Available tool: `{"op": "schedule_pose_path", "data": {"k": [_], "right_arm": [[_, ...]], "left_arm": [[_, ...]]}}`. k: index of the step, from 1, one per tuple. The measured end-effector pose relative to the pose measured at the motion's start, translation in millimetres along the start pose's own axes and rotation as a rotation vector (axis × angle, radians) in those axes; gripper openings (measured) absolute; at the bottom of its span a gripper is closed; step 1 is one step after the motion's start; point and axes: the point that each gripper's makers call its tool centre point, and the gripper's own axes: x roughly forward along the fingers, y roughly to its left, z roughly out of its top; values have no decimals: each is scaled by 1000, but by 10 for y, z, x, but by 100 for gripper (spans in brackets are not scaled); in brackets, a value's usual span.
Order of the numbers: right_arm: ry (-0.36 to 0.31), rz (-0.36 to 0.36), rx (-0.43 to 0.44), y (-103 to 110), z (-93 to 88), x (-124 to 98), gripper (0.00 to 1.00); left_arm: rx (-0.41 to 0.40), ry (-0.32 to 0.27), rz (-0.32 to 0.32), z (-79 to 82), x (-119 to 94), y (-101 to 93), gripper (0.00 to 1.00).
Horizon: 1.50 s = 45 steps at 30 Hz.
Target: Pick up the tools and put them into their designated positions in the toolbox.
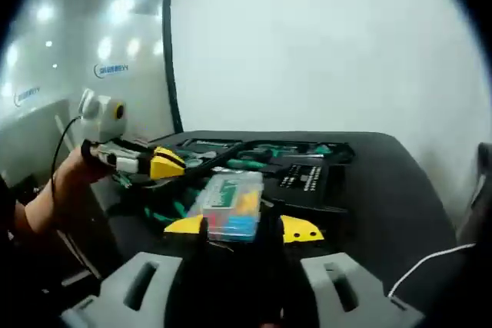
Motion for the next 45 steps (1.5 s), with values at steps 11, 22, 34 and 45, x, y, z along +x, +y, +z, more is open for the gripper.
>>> {"op": "schedule_pose_path", "data": {"k": [11, 22, 34, 45], "right_arm": [[-14, 197, -64, 826, -52, -14, 20], [81, 55, -6, 383, -131, 47, 17], [-99, 252, -148, 915, 385, 336, 22], [16, 22, 647, -363, 251, 641, 14]], "left_arm": [[89, 125, -49, 52, 336, -88, 5], [15, 47, -7, 39, -79, 115, 6], [7, 22, 31, 403, -51, 458, 4], [-150, 110, 70, -205, 0, 98, 4]]}}
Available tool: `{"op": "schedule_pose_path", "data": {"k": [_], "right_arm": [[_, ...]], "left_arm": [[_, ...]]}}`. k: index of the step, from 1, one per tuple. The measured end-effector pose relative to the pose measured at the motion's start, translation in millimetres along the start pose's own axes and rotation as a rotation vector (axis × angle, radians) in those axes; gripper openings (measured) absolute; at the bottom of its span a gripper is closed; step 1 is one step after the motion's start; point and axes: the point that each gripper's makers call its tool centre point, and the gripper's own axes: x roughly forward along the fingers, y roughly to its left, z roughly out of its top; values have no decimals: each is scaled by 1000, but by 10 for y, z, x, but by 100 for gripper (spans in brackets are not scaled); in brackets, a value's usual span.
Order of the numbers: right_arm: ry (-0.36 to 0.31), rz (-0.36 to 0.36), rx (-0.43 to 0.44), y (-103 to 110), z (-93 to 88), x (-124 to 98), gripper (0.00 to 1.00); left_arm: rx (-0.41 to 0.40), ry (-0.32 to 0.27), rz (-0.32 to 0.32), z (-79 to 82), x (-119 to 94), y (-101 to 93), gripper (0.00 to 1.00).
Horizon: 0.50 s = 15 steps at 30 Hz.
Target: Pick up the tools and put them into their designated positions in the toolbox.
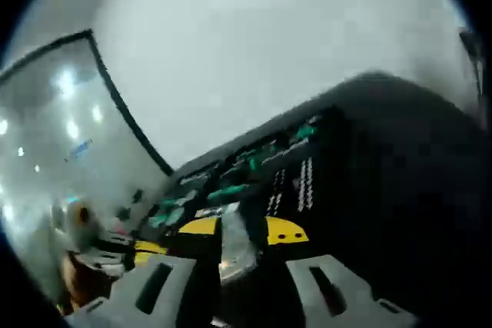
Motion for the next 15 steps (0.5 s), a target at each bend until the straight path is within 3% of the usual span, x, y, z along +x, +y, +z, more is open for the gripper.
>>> {"op": "schedule_pose_path", "data": {"k": [1, 2, 3, 5, 6, 7, 8, 9, 10, 11, 12, 13, 14, 15], "right_arm": [[33, -10, 38, -1, -70, -40, 14], [28, -1, -25, -9, -83, -92, 14], [74, 8, -47, 30, -202, -180, 11], [171, 59, -32, 194, -458, -272, 4], [180, 62, -55, 209, -523, -290, 5], [143, 85, -139, 297, -575, -336, 5], [124, 87, -149, 312, -556, -347, 5], [42, 42, -141, 222, -300, -365, 5], [16, 10, -132, 165, -223, -373, 5], [-52, -110, -161, -55, -1, -423, 6], [-78, -172, -198, -195, 108, -427, 6], [-64, -212, -210, -308, 122, -398, 6], [21, -218, -151, -360, 6, -319, 5], [49, -181, -110, -317, -71, -252, 5]], "left_arm": [[-3, 4, -25, 31, 27, 70, 4], [19, 19, -27, 37, 70, 109, 4], [64, 30, 4, 50, 105, 113, 4], [35, 35, -33, 88, 119, 64, 4], [33, 29, -34, 115, 120, 70, 4], [36, 25, -34, 148, 130, 84, 4], [46, 14, -32, 203, 135, 130, 4], [41, 15, -29, 215, 137, 151, 4], [54, 60, -22, 156, 95, 165, 4], [85, 76, -7, 102, 10, 138, 4], [73, 47, -2, 124, -62, 112, 4], [61, 32, -5, 194, -23, 129, 4], [47, 14, -28, 204, -8, 48, 4], [52, 27, -45, 170, 17, 12, 4]]}}
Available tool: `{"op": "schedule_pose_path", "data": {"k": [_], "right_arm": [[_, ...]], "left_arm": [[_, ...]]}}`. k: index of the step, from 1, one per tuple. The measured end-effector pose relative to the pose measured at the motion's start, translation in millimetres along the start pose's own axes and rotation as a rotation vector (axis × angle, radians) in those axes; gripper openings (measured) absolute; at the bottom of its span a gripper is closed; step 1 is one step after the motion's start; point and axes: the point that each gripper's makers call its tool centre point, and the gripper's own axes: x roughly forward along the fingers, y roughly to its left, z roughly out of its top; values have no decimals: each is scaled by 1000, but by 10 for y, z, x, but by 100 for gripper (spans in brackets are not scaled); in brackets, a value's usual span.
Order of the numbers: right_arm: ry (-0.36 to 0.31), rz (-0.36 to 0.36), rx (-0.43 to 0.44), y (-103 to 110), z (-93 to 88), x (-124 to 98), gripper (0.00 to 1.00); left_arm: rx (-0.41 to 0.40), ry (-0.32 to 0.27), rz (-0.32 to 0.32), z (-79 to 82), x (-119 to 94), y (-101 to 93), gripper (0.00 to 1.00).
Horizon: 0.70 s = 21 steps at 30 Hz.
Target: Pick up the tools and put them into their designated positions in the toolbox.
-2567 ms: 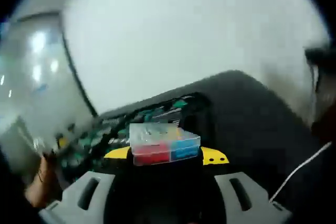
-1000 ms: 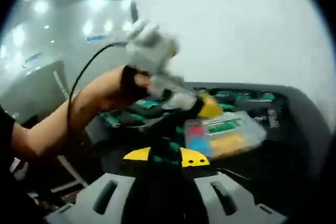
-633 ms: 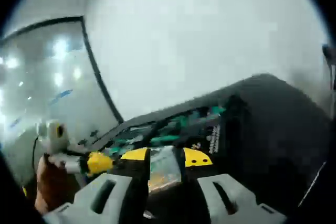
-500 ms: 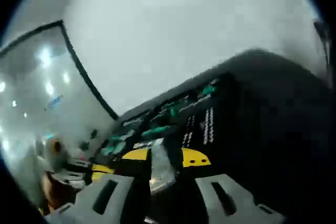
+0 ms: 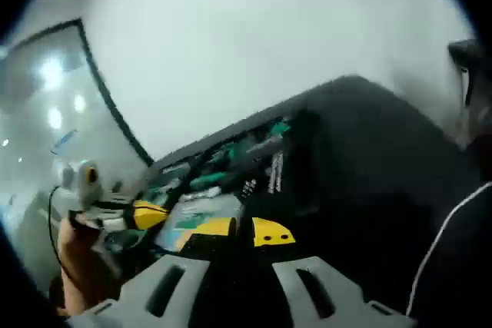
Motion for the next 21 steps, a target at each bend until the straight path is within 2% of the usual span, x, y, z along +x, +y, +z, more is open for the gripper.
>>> {"op": "schedule_pose_path", "data": {"k": [1, 2, 3, 4, 5, 7, 8, 9, 10, 11, 12, 13, 14, 15, 16, 17, 18, 19, 20, 21], "right_arm": [[41, 84, 65, 198, -142, -3, 5], [21, 152, 76, 344, -139, -11, 6], [20, 145, 78, 402, -211, -39, 8], [25, 138, 41, 382, -250, -41, 7], [41, 142, 0, 460, -372, -64, 7], [96, 201, -74, 747, -635, -150, 6], [95, 240, -78, 891, -700, -181, 6], [105, 225, -65, 916, -751, -201, 7], [74, 211, -142, 898, -728, -238, 7], [9, 224, -186, 960, -664, -311, 7], [-21, 229, -191, 961, -611, -376, 7], [-51, 233, -245, 919, -495, -457, 7], [-124, 242, -335, 903, -353, -510, 8], [-195, 217, -408, 848, -224, -554, 11], [-253, 172, -530, 758, -119, -589, 15], [-243, 169, -604, 714, -131, -556, 16], [-182, 181, -665, 665, -236, -463, 19], [-163, 195, -675, 662, -284, -391, 26], [-132, 220, -712, 682, -377, -290, 32], [-110, 225, -740, 668, -429, -223, 38]], "left_arm": [[28, 35, -1, -52, 47, -6, 4], [57, 45, 15, -58, 82, 19, 5], [125, 96, 69, -29, 198, 233, 4], [160, 123, 89, -30, 219, 300, 4], [202, 108, 77, -9, 196, 258, 4], [150, 97, 46, 78, 217, 293, 4], [94, 68, -21, 169, 246, 224, 4], [74, 37, -71, 244, 262, 132, 4], [47, 6, -88, 319, 267, 159, 4], [72, 15, -73, 275, 233, 164, 4], [120, 30, -67, 212, 193, 164, 5], [180, 54, -54, 112, 126, 186, 5], [246, 55, -55, 9, 41, 228, 5], [249, 54, -74, -56, -10, 279, 5], [264, 33, -116, -114, -61, 301, 5], [257, 16, -161, -75, -43, 406, 5], [233, -20, -235, -64, -74, 385, 6], [208, -29, -276, -61, -103, 371, 6], [230, -79, -332, 3, -135, 327, 7], [242, -85, -360, 13, -141, 293, 9]]}}
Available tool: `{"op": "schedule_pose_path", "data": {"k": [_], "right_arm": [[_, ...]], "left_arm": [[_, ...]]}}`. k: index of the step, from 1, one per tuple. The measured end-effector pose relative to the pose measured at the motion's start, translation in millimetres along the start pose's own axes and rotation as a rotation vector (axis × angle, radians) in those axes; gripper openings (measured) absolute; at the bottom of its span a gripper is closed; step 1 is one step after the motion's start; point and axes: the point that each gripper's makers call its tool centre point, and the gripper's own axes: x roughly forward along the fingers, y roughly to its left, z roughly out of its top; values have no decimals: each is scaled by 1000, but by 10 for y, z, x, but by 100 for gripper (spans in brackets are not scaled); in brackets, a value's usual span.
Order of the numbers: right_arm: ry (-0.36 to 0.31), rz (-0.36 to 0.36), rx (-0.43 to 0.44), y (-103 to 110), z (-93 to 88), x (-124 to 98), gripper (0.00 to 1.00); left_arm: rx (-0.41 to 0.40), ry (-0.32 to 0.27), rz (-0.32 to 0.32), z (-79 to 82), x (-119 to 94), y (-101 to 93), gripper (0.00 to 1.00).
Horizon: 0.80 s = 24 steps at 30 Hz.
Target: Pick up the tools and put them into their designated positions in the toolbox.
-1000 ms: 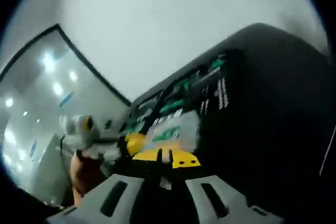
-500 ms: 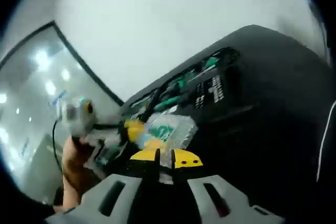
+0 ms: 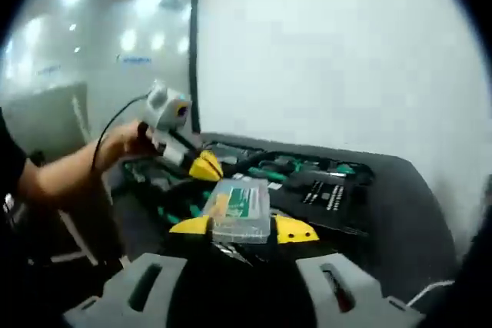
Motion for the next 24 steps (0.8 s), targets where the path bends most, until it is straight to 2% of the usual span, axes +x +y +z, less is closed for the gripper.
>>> {"op": "schedule_pose_path", "data": {"k": [1, 2, 3, 5, 6, 7, 10, 12, 14, 15, 17, 18, 19, 22, 23, 24], "right_arm": [[37, 12, -19, -13, -101, 70, 38], [44, 14, -19, -21, -134, 121, 38], [54, -2, -4, -94, -181, 176, 38], [47, -3, -9, -92, -187, 168, 39], [39, 3, -12, -111, -156, 156, 35], [40, 12, -11, -114, -147, 152, 30], [30, 5, 7, -82, -156, 86, 26], [-2, -19, 47, -78, -132, -20, 26], [-20, -59, 71, -61, -139, -189, 26], [-17, -62, 84, -44, -156, -244, 27], [-48, -107, 141, -59, -138, -374, 26], [-41, -140, 173, -98, -159, -445, 27], [-45, -163, 168, -147, -163, -482, 27], [-18, -196, 177, -263, -231, -563, 29], [-33, -223, 199, -332, -231, -603, 28], [-41, -247, 202, -392, -224, -638, 24]], "left_arm": [[25, 17, -20, 1, 17, 9, 11], [36, 21, -24, 4, 27, 13, 12], [87, 43, -30, 4, 76, 6, 12], [102, 79, -37, -3, 168, 16, 14], [128, 99, -46, -21, 210, 17, 15], [149, 92, -61, 7, 264, 31, 17], [187, 94, -94, 53, 378, 0, 21], [179, 92, -111, 94, 453, -12, 21], [174, 69, -142, 165, 550, -131, 20], [179, 73, -159, 188, 608, -290, 19], [193, 73, -195, 237, 722, -445, 9], [241, 105, -190, 239, 806, -547, 10], [247, 75, -172, 321, 872, -559, 10], [251, 100, -192, 410, 1029, -724, 16], [266, 120, -235, 387, 1051, -828, 13], [234, 119, -278, 407, 1078, -1001, 10]]}}
